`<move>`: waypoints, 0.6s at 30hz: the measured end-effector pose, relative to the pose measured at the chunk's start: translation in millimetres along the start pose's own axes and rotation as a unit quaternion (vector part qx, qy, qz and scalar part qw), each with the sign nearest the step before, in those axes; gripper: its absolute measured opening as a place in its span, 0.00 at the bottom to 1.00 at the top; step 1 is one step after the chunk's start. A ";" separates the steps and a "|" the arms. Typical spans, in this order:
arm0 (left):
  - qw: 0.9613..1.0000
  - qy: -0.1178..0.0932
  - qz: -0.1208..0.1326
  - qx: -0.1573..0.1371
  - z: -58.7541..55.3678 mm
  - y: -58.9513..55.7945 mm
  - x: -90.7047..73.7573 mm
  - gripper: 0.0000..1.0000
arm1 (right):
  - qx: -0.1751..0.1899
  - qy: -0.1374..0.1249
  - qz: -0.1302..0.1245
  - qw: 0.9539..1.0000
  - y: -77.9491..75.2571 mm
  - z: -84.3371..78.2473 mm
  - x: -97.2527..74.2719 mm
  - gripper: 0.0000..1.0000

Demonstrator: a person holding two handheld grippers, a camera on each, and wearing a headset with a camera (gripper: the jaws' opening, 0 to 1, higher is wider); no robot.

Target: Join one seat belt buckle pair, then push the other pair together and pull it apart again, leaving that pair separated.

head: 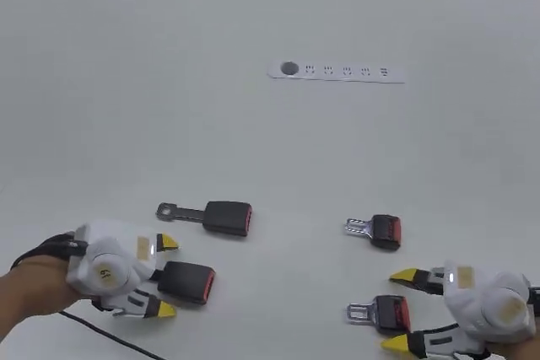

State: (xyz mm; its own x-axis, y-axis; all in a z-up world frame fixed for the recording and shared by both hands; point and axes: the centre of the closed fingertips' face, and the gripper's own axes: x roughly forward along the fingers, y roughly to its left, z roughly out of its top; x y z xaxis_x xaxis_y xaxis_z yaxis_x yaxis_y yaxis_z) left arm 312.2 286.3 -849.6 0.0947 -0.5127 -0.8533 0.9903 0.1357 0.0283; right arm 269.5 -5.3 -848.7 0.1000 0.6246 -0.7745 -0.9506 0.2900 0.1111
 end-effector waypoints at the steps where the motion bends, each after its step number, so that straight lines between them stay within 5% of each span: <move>1: 1.000 0.001 -0.007 -0.002 0.0 -1.8 0.1 0.58 | 0.000 0.001 0.003 1.000 0.9 -0.3 0.1 0.55; 9: 1.000 -0.008 -0.020 -0.001 1.2 -8.6 0.5 0.45 | -0.014 -0.006 0.013 1.000 0.6 1.7 1.8 0.42; 12: 1.000 -0.008 -0.011 -0.009 2.2 -6.6 0.5 0.42 | -0.015 -0.013 0.016 1.000 0.8 1.7 1.4 0.39; 14: 0.999 -0.011 0.002 -0.041 2.9 -5.4 1.0 0.38 | -0.008 -0.020 0.012 1.000 0.4 1.8 1.4 0.39; 18: 0.999 -0.019 0.011 -0.043 0.9 -4.5 -0.1 0.37 | 0.000 -0.030 0.008 1.000 0.3 2.3 1.3 0.38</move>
State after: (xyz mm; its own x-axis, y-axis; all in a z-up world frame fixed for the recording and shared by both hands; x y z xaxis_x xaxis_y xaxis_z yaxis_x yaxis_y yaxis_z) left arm 307.8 285.0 -849.2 0.1210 -0.5407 -0.8325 0.9760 0.2177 0.0005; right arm 270.1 -2.7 -848.2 0.1028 0.6707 -0.7345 -0.9521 0.2802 0.1226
